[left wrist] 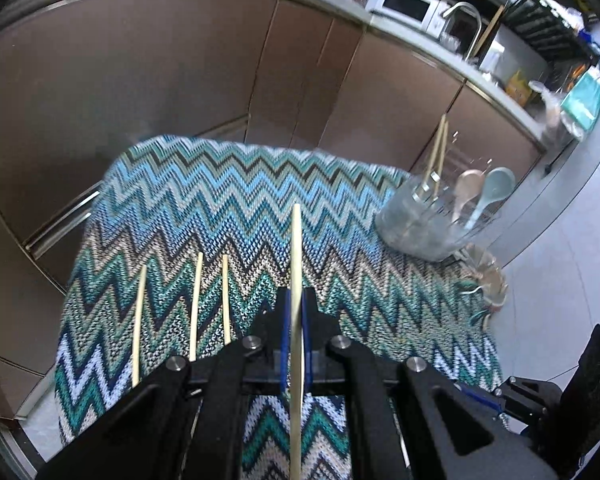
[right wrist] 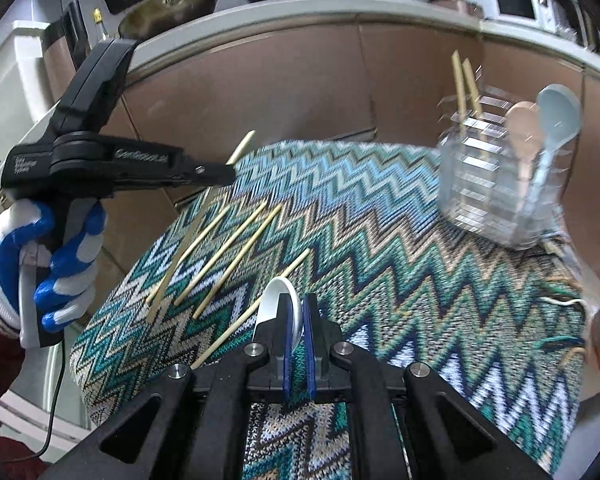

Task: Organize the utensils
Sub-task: 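Carry the white spoon and chopstick up to the wire holder with both tools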

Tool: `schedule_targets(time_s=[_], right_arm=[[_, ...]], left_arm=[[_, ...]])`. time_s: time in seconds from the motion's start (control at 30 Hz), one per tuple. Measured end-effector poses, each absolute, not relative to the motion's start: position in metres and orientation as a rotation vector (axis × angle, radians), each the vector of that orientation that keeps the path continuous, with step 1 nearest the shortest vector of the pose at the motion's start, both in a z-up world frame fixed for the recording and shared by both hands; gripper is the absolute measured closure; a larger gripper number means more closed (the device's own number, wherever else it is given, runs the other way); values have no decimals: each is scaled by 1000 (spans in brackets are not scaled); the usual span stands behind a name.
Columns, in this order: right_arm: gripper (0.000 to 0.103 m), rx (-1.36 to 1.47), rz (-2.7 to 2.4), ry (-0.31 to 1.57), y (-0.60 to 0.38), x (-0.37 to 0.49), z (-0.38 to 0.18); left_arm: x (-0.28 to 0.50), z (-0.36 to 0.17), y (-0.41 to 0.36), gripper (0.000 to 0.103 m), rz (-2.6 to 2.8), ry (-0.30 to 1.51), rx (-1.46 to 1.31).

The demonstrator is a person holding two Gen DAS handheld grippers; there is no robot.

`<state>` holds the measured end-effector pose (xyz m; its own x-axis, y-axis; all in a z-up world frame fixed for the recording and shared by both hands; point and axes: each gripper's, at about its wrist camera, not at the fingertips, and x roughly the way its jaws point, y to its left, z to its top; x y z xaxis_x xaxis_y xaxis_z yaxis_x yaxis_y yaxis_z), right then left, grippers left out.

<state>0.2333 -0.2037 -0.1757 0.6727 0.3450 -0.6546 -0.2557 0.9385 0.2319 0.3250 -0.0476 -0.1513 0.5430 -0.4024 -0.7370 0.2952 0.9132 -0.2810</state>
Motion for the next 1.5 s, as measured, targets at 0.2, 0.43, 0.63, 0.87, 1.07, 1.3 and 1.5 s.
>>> schedule_targets(time_s=[0.2, 0.43, 0.63, 0.87, 1.07, 1.3, 1.5], right_arm=[[97, 114, 267, 683, -213, 202, -143], [97, 77, 194, 615, -216, 174, -114], [97, 61, 144, 575, -220, 160, -100], [97, 49, 86, 527, -234, 159, -93], [97, 13, 4, 448, -259, 166, -75], [97, -32, -108, 301, -296, 199, -43], [98, -77, -181, 218, -322, 247, -38]], left_arm=[[309, -129, -41, 98, -421, 847, -152], [288, -107, -27, 98, -434, 785, -197], [279, -95, -28, 98, -449, 738, -209], [275, -84, -42, 98, -477, 682, -216], [290, -63, -67, 98, -511, 608, -240], [334, -23, -111, 98, -546, 485, -292], [384, 1, -168, 98, -594, 387, -327]])
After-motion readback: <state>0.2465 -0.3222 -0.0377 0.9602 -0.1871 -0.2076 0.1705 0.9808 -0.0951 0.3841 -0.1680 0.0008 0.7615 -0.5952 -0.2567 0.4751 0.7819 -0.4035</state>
